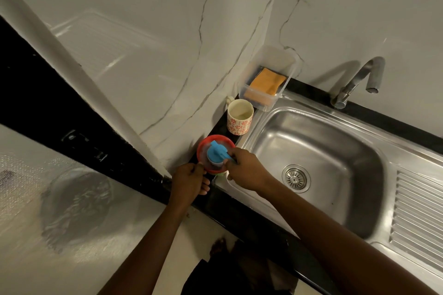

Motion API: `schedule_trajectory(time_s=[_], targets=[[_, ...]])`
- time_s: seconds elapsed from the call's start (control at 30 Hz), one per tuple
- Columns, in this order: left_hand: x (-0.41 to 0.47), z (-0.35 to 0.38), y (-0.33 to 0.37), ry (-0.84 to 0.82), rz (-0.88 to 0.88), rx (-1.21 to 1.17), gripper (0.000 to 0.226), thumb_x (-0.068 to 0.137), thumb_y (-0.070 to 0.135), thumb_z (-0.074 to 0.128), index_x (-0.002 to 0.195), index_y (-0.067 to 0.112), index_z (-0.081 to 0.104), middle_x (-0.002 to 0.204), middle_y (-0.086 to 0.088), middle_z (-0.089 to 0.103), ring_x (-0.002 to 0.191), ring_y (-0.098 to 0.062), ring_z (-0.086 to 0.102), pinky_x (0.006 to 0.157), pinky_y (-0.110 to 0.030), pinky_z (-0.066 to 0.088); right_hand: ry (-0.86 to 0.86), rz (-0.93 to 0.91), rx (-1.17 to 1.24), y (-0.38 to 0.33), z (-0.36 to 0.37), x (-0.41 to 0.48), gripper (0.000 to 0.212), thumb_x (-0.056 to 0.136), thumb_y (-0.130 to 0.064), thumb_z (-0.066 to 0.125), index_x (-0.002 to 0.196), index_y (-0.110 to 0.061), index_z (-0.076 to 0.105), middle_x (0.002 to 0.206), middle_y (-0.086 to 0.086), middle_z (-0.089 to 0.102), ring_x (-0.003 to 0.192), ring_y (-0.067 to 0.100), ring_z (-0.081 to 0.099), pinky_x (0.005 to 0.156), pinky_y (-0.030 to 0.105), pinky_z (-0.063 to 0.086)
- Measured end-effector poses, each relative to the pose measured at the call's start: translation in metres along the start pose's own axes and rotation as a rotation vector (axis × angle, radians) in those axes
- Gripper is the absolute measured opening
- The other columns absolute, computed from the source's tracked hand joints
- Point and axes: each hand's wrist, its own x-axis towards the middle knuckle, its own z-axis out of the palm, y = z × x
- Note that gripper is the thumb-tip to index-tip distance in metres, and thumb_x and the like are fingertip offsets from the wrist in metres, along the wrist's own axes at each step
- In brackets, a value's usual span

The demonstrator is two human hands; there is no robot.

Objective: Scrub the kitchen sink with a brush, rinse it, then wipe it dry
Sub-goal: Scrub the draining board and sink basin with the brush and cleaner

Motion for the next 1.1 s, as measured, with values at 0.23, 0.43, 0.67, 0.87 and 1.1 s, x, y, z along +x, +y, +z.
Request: schedule_trajectory(time_s=[0.23, 0.43, 0.67, 0.87, 1.1], targets=[[0.003, 0.003, 0.001, 0.013, 0.006, 0.034, 0.033, 0.107, 0.023, 0.050, 0.088, 0.003, 0.067, 0.063, -0.008, 0.071, 0.055, -0.021, 0.067, 0.056, -0.031, 0.059, 0.001, 0.096, 0.326, 0.007, -0.015, -0.004, 0.012, 0.098, -0.013, 0.054, 0.104, -0.015, 0.063, 0.083, 0.002, 0.059, 0.071, 0.017, 0.055, 0.059, 0.029, 0.042], [0.004, 0.002, 0.000, 0.069, 0.035, 0.040, 0.033, 0.107, 0.022, 0.052, 0.086, 0.001, 0.067, 0.067, -0.013, 0.071, 0.055, -0.022, 0.066, 0.054, -0.032, 0.058, 0.185, 0.100, 0.350, 0.036, -0.037, -0.019, 0.029, 0.105, -0.044, 0.056, 0.091, -0.019, 0.063, 0.070, -0.004, 0.059, 0.056, 0.008, 0.051, 0.058, 0.029, 0.038], [0.002, -0.001, -0.003, 0.138, 0.083, 0.092, 0.026, 0.105, 0.020, 0.053, 0.091, 0.003, 0.068, 0.068, -0.012, 0.072, 0.053, -0.020, 0.069, 0.052, -0.030, 0.059, 0.222, 0.142, -0.261, 0.091, -0.027, -0.021, 0.035, 0.099, -0.062, 0.055, 0.126, -0.041, 0.049, 0.089, -0.005, 0.072, 0.070, 0.013, 0.067, 0.061, 0.032, 0.055], [0.001, -0.001, -0.007, 0.154, 0.089, 0.090, 0.026, 0.105, 0.021, 0.053, 0.093, 0.003, 0.068, 0.067, -0.010, 0.073, 0.055, -0.024, 0.071, 0.055, -0.033, 0.061, 0.257, 0.070, -0.232, 0.091, 0.005, -0.001, 0.050, 0.100, -0.059, 0.053, 0.149, -0.051, 0.045, 0.120, -0.004, 0.074, 0.096, 0.018, 0.069, 0.077, 0.034, 0.056], [0.002, -0.001, -0.010, 0.155, 0.088, 0.086, 0.024, 0.105, 0.022, 0.053, 0.095, 0.005, 0.068, 0.068, -0.010, 0.073, 0.056, -0.024, 0.071, 0.056, -0.033, 0.061, 0.146, -0.026, -0.392, 0.116, -0.002, -0.015, 0.055, 0.098, -0.064, 0.054, 0.150, -0.055, 0.041, 0.120, -0.004, 0.074, 0.092, 0.016, 0.069, 0.079, 0.039, 0.062]])
